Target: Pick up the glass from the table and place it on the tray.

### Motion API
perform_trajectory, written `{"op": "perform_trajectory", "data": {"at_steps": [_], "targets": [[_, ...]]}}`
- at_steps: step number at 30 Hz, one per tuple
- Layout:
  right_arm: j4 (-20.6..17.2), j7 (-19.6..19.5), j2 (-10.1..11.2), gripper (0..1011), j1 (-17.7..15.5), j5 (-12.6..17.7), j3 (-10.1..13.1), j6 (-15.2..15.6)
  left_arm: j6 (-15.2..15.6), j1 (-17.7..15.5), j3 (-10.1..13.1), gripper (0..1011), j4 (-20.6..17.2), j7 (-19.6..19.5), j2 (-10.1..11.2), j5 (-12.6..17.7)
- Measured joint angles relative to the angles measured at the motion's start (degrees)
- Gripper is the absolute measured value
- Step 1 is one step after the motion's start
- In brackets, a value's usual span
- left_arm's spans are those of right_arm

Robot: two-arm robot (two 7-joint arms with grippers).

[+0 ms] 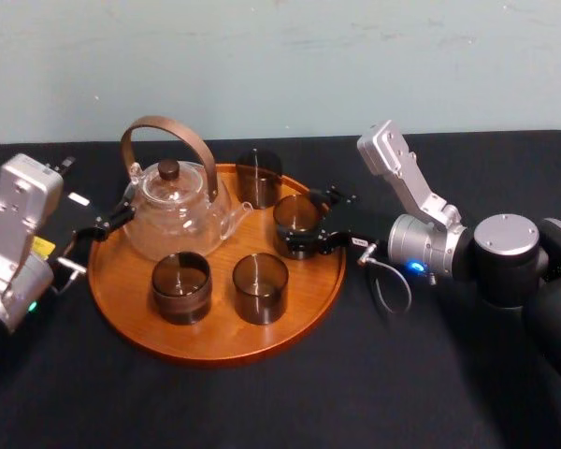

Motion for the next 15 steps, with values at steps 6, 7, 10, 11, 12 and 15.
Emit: {"op": "perform_trajectory", "data": {"at_steps": [6, 7, 10, 11, 12, 15], "targets": [[-0.18, -0.02, 0.08, 1002, -0.1, 0.03, 0.08, 0.02, 0.0, 0.0, 0.0, 1001, 0.0, 0.0, 0.0, 0.0], [-0.32, 0.0, 0.15, 1002, -0.17, 0.12, 0.16, 0.04, 0.0, 0.0, 0.0, 1001, 0.0, 0.0, 0.0, 0.0], [-1.03, 0.09, 0.48, 1002, -0.51, 0.52, 0.47, 0.16, 0.0, 0.0, 0.0, 1001, 0.0, 0.0, 0.0, 0.0], [-1.31, 0.11, 0.61, 1002, -0.64, 0.64, 0.56, 0.21, 0.0, 0.0, 0.0, 1001, 0.0, 0.0, 0.0, 0.0], [-1.56, 0.12, 0.72, 1002, -0.75, 0.75, 0.66, 0.27, 0.0, 0.0, 0.0, 1001, 0.0, 0.0, 0.0, 0.0], [-2.8, 0.15, 1.25, 1002, -1.26, 1.26, 0.98, 0.57, 0.0, 0.0, 0.0, 1001, 0.0, 0.0, 0.0, 0.0]]}}
